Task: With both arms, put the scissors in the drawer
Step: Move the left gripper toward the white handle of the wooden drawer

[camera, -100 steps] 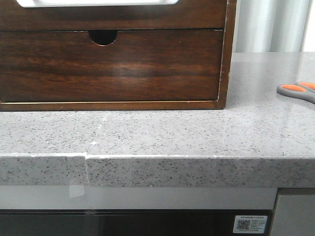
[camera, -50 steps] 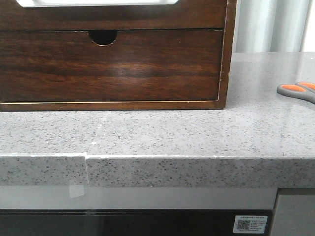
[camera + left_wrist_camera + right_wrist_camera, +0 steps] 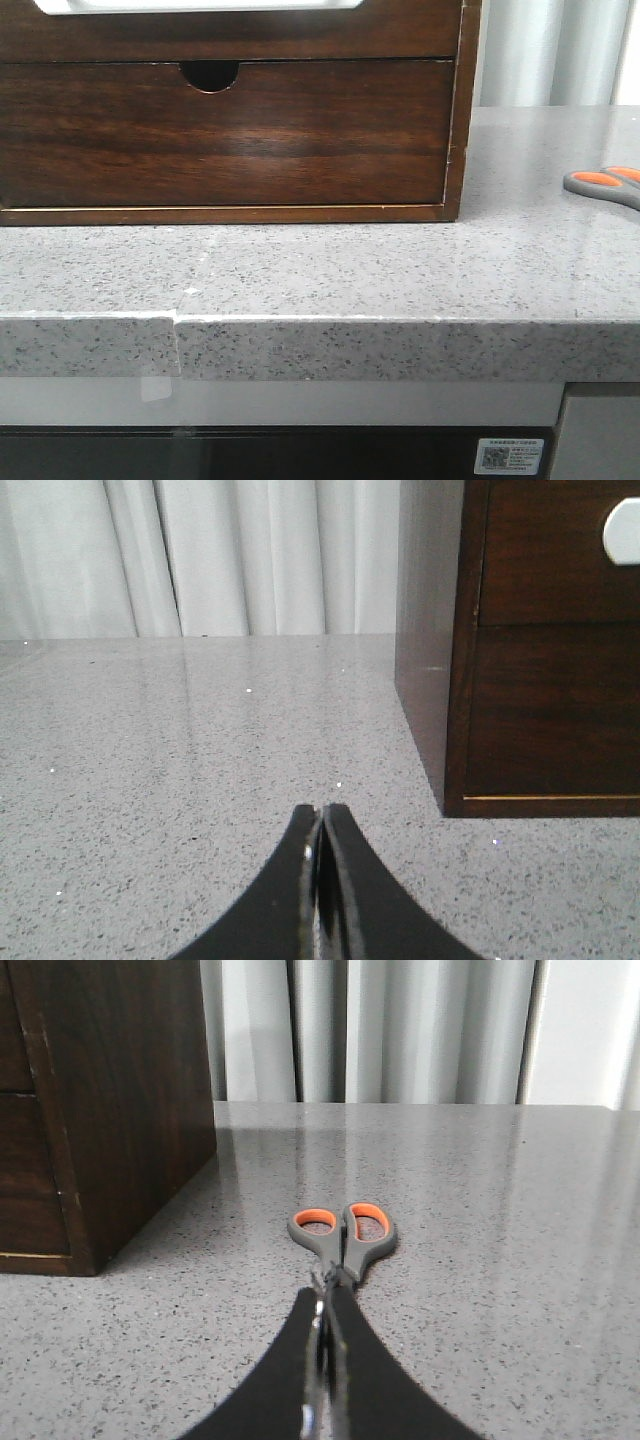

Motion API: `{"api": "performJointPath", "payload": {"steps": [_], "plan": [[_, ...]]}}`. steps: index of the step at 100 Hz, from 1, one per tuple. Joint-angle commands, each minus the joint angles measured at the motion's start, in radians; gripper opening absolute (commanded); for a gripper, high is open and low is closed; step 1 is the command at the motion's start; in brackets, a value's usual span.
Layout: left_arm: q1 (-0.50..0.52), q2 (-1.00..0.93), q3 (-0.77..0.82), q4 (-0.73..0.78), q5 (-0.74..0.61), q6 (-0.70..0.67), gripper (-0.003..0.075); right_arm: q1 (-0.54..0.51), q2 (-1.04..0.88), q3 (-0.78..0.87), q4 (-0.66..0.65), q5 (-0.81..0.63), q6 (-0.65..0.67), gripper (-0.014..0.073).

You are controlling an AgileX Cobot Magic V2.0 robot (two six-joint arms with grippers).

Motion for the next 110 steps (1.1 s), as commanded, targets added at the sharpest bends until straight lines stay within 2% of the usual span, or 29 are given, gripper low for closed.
{"api": "performJointPath", "payload": {"steps": [1, 17, 29, 51, 83, 110], "plan": [[0.003, -0.031, 0.038, -0.018, -0.104, -0.006, -0.002, 0.001, -0.016, 0.015, 0.024, -0.087, -0.003, -0.0069], [0.003, -0.031, 0.038, -0.077, -0.119, -0.006, -0.002, 0.001, -0.016, 0.009, 0.059, -0.085, -0.003, -0.0069], [0.003, -0.029, 0.023, -0.122, -0.117, -0.006, -0.002, 0.001, -0.016, -0.036, 0.07, -0.023, -0.003, -0.0069], [0.003, -0.01, -0.124, -0.164, -0.062, -0.006, -0.002, 0.001, 0.014, -0.197, 0.073, 0.108, -0.003, -0.0069], [0.003, 0.202, -0.415, -0.106, 0.208, -0.004, -0.002, 0.001, 0.287, -0.481, 0.072, 0.402, -0.003, -0.0069], [0.003, 0.316, -0.447, -0.101, 0.209, -0.004, -0.002, 0.001, 0.437, -0.538, 0.052, 0.389, -0.003, -0.0069]]}}
